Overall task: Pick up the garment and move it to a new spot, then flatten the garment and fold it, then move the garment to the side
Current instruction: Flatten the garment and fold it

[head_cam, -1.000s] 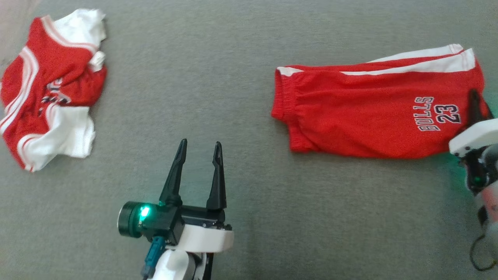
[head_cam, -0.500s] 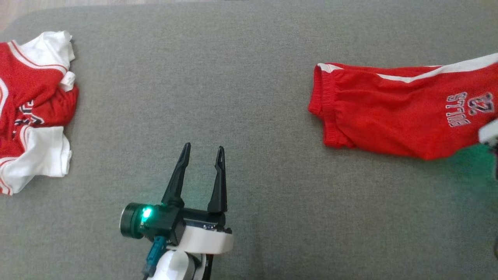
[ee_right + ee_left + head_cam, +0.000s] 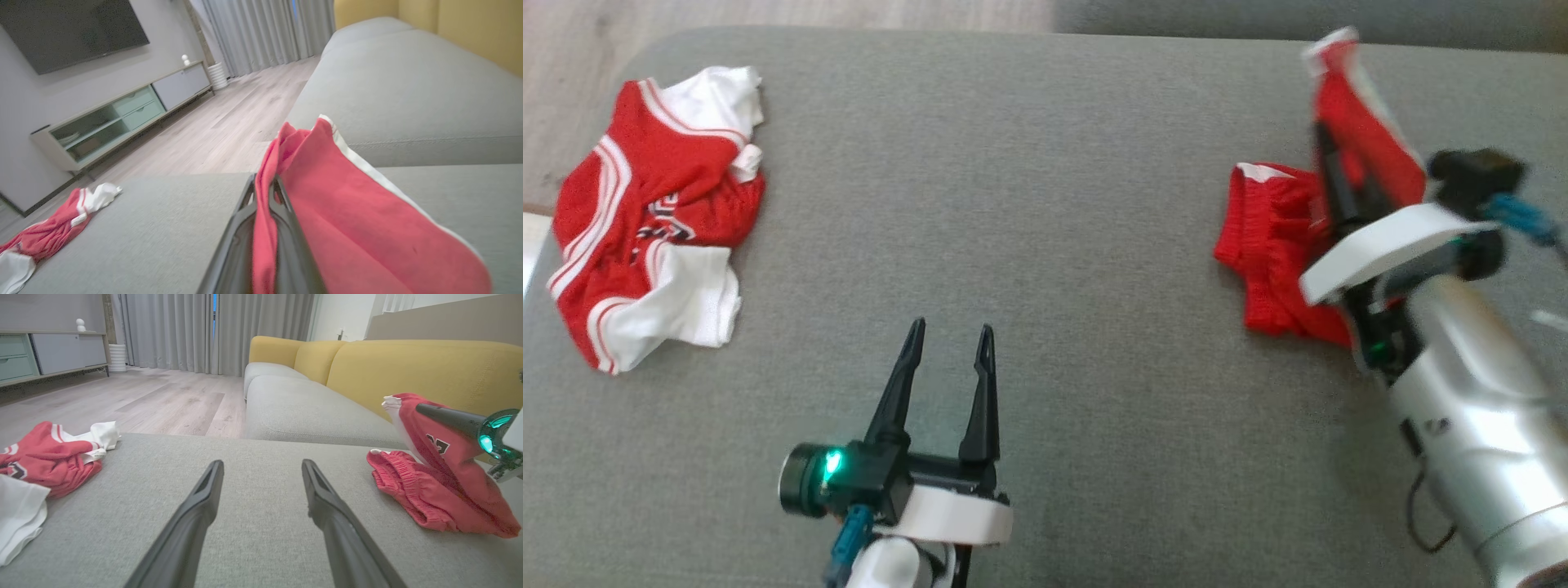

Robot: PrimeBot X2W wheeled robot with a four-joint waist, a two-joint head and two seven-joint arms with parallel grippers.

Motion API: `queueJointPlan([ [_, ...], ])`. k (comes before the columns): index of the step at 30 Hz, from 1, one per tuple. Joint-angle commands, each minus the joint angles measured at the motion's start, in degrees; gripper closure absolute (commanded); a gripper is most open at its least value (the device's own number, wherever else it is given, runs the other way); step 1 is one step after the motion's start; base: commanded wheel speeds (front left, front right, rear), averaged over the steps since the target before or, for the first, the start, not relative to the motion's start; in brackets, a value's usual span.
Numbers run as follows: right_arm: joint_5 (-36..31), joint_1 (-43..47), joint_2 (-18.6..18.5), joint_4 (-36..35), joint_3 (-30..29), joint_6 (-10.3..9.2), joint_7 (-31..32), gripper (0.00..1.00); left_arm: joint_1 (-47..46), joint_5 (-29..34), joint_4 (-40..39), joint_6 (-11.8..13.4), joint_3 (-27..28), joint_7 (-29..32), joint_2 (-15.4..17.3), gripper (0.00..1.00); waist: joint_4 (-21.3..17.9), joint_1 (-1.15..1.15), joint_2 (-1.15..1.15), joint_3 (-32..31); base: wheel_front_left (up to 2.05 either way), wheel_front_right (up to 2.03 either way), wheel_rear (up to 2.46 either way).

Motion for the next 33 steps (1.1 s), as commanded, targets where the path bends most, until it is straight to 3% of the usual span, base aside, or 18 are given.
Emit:
queueJointPlan([
  [1,-0.4,1.2,1.1,-1.7,2.0,-0.05,0.6,1.00,0.1,-0.6,-1.5,0.2,1.6,-0.3,0.1,0.00,0.8,0.00,0.00,-0.3,0.00,0.00,0.00],
  [3,-0.2,1.7,1.6,-1.6,2.7,-0.05,0.9,1.00,0.2,-0.7,-1.5,0.3,1.6,-0.3,0.1,0.00,0.9,0.00,0.00,-0.4,0.00,0.00,0.00],
  [4,0.1,2.6,2.2,-1.6,3.6,-0.05,0.8,0.00,0.4,-1.0,-1.5,0.5,1.7,-0.3,0.1,0.00,0.9,0.00,0.00,-0.6,0.00,0.00,0.00],
  [12,-0.5,6.1,0.7,-8.4,3.3,-0.05,-2.4,0.00,2.2,-1.8,-1.7,1.2,3.4,-0.3,0.1,0.00,-1.8,0.00,0.00,-3.5,0.00,0.00,0.00],
  [17,-3.9,12.1,-0.8,-16.1,-2.8,-0.05,-2.7,0.00,4.4,-1.4,-1.9,1.2,5.8,-0.3,0.1,0.00,-5.3,0.00,0.00,-7.3,0.00,0.00,0.00],
  [25,-10.5,28.8,1.3,-27.8,-14.5,-0.05,-2.7,0.00,9.0,0.9,-2.3,1.6,9.2,-0.3,0.1,0.00,-8.7,0.00,0.00,-12.1,0.00,0.00,0.00],
  [33,-16.8,40.3,3.6,-31.2,-17.2,-0.05,-2.7,0.00,13.8,3.6,-2.9,1.1,12.7,-0.3,0.1,0.00,-10.5,0.00,0.00,-15.1,0.00,0.00,0.00],
])
